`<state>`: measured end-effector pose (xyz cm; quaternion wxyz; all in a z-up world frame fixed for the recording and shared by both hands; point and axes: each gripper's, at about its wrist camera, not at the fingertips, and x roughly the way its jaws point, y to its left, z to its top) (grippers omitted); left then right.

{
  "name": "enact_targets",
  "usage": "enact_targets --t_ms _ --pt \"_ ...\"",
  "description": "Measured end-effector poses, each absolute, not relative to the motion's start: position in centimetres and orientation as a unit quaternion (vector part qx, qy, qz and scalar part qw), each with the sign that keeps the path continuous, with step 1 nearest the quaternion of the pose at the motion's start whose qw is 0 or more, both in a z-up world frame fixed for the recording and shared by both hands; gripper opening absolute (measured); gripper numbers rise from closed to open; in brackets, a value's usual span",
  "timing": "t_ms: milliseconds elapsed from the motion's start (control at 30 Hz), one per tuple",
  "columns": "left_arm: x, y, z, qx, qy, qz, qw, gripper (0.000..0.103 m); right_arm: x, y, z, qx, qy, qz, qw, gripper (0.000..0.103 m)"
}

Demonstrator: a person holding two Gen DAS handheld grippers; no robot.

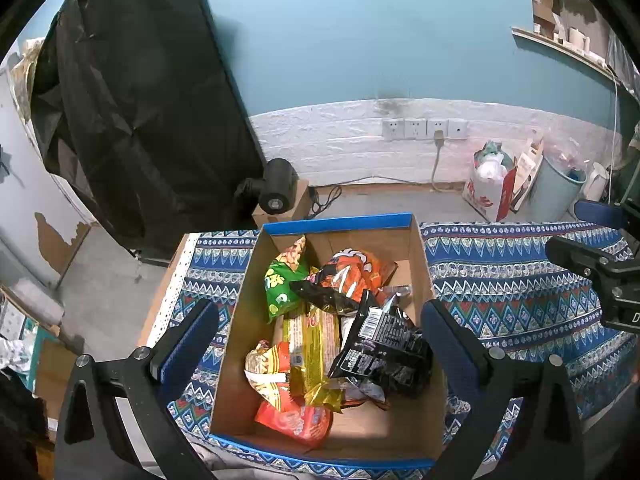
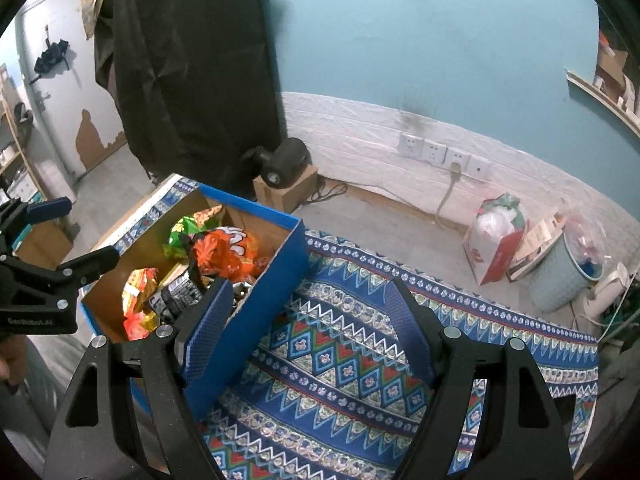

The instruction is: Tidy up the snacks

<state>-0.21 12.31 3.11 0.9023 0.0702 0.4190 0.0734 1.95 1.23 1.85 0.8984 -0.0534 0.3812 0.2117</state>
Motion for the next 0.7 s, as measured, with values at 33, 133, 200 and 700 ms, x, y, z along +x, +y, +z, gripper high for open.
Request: enact_targets --t_ms 33,133,200,700 --pt "-0.21 12.35 3.11 0.069 0.42 0.072 0.902 0.102 1.95 1.23 1.82 -0.055 0.383 0.212 0.898 0.077" --pt "-0.22 12.44 3.1 0.068 0.421 0.073 0.902 0.102 1.91 1.25 1.72 -0.056 0.383 0.213 0.897 0.077" --pt "-0.21 12.46 3.07 0.067 0.42 0.074 0.902 0.102 1.93 1.31 1.69 -0.056 0.384 0.213 0.897 0.077" --pt "-0.12 12.37 2.98 0.069 0.421 0.076 0.901 0.102 1.91 1.33 1.63 -0.057 0.383 0.213 0.897 0.077"
